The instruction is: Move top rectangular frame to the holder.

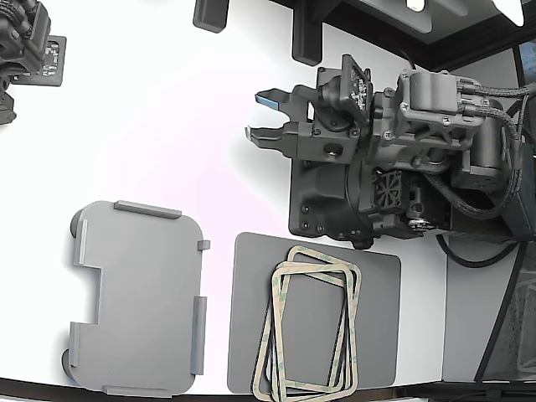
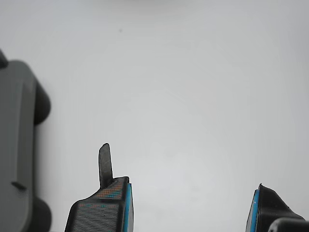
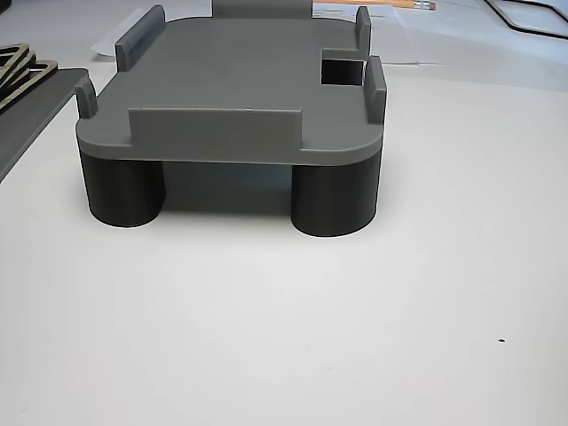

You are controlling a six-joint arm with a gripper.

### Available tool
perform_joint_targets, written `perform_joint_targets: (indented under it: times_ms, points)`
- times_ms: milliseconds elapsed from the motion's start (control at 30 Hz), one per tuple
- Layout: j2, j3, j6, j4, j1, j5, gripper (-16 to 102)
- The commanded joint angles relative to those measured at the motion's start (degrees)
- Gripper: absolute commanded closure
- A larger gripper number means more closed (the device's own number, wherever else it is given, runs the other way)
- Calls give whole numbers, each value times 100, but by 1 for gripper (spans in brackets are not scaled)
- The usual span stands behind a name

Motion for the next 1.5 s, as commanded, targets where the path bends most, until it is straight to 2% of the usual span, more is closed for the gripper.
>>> perform_joint_targets:
  times_ms: [0,267,367,567,700,800,933,1300,1467]
  points:
    - [132,79,-193,-1336,-70,-26,-14]
    - [132,79,-264,-1397,-70,-35,-14]
    - [9,-211,-888,-1248,18,-299,-14]
    - [-281,-844,-2373,-211,1608,-229,-14]
    - [-598,-1292,-2725,369,3059,448,-14]
    - [-1213,-1819,-2962,923,3814,624,-14]
    - [-2180,-2461,-3806,1336,4271,9,-14]
    - [-4333,-3788,-3190,2074,5889,79,-14]
    - [-5019,-4017,-2777,2004,6416,79,-12]
